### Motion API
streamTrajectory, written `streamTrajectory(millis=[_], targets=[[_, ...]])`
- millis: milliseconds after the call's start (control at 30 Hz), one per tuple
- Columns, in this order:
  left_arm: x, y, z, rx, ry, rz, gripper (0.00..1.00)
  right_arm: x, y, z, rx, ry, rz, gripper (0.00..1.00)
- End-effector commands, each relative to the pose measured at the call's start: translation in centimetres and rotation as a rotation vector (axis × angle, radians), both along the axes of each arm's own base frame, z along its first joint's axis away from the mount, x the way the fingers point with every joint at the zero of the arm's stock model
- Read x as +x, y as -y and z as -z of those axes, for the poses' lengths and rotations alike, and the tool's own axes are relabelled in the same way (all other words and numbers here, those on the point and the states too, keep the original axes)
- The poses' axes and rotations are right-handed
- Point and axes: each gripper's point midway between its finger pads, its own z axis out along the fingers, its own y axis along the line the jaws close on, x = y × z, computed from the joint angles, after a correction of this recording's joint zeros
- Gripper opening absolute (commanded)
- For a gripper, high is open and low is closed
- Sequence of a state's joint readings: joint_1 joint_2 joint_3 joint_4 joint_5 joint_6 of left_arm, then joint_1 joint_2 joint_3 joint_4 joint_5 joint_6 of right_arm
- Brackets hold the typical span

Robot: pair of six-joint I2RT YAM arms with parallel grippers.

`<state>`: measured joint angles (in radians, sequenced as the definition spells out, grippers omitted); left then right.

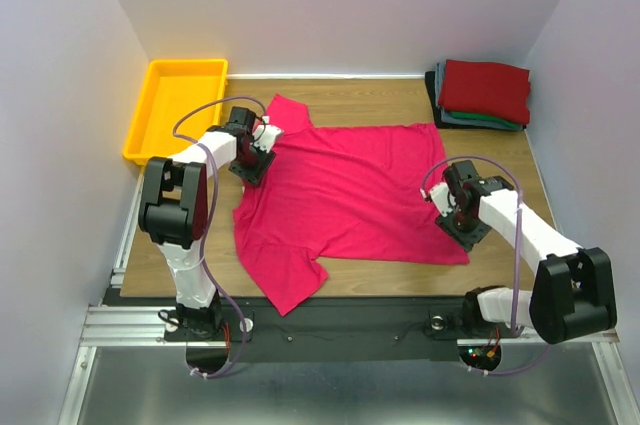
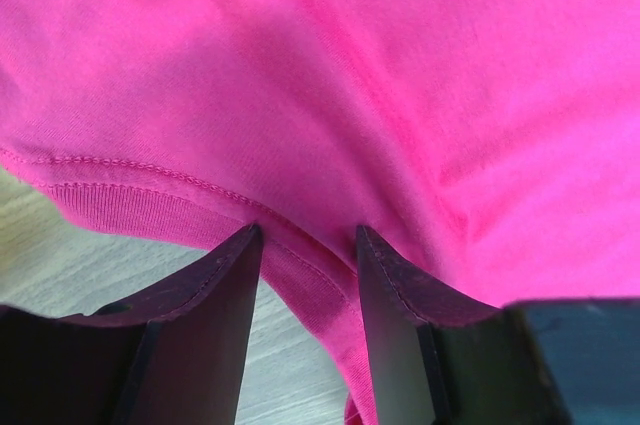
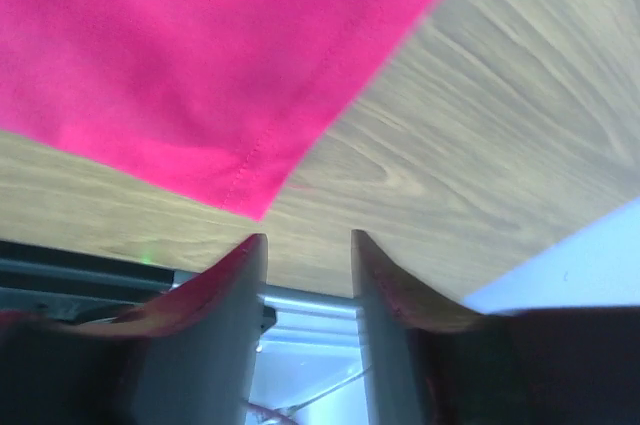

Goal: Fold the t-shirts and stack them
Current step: Flatten the tshirt out

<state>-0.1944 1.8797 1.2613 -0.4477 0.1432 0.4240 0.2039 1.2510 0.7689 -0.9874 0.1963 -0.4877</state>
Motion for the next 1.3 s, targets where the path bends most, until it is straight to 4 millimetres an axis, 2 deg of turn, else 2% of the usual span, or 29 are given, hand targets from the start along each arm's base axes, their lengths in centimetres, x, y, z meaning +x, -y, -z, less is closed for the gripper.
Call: streamTrajectory(millis=[0,33,67,133,233,333,367,467,567,667,800,833,900,967,1000,1067,1167,1200,1267], targets=[[-0.7,0.7,-3.5,-0.04,0.039,0.089,0.56,3.0,0.2,-3.3,-0.018,0.123,-0.007,0.56],[-1.5,0.8,-5.3,-0.061,0.047,0.108,0.57,3.7,-0.3,-4.1,0.01,0.142,-0.014,0.6],[-2.0,1.3,-6.1,-0.086,0.049,0.134,0.57,4.0,-1.3,-4.7,0.065,0.139,-0.025,0.69],[-4.1,1.5,-7.9,-0.109,0.047,0.197,0.57,5.6,-2.8,-6.4,0.138,0.175,-0.037,0.74],[-6.8,0.7,-8.3,-0.084,0.033,0.254,0.58,6.3,-5.0,-6.2,0.248,0.144,-0.078,0.73],[-8.5,-0.1,-7.6,-0.054,0.03,0.252,0.57,8.1,-6.3,-4.7,0.294,0.122,-0.072,0.67],[-8.0,-0.1,-7.6,-0.051,0.055,0.246,0.57,9.5,-6.8,-4.2,0.307,0.134,-0.06,0.63],[-7.1,0.7,-7.1,-0.088,0.055,0.226,0.55,12.0,-7.8,-3.2,0.338,0.159,-0.037,0.55],[-6.3,1.0,-5.4,-0.091,0.025,0.228,0.48,13.7,-8.3,-1.3,0.343,0.138,-0.017,0.47],[-6.0,0.3,-3.6,-0.048,0.003,0.218,0.42,14.2,-8.2,0.4,0.321,0.102,-0.004,0.44],[-7.2,-2.0,-0.9,0.064,-0.042,0.197,0.37,13.4,-7.0,1.8,0.261,0.07,-0.012,0.43],[-8.3,-2.8,0.2,0.095,-0.072,0.191,0.34,13.1,-6.7,2.1,0.248,0.06,-0.013,0.43],[-8.8,-4.7,1.0,0.174,-0.077,0.157,0.32,11.8,-6.1,3.1,0.219,0.026,-0.019,0.43],[-10.3,-6.6,1.9,0.215,-0.11,0.127,0.28,11.1,-5.1,3.7,0.172,0.012,-0.027,0.43],[-11.5,-7.6,2.4,0.25,-0.138,0.116,0.26,10.1,-4.6,4.3,0.148,-0.012,-0.03,0.43],[-12.6,-8.5,2.5,0.264,-0.162,0.114,0.25,9.3,-4.0,4.5,0.13,-0.024,-0.041,0.43],[-15.3,-8.6,2.5,0.25,-0.21,0.164,0.24,7.8,-3.3,4.6,0.104,-0.04,-0.07,0.43],[-16.3,-8.0,2.5,0.213,-0.229,0.191,0.25,7.0,-3.0,4.6,0.095,-0.039,-0.079,0.43],[-17.9,-7.5,1.5,0.179,-0.25,0.23,0.27,6.2,-2.7,4.3,0.093,-0.04,-0.1,0.43]])
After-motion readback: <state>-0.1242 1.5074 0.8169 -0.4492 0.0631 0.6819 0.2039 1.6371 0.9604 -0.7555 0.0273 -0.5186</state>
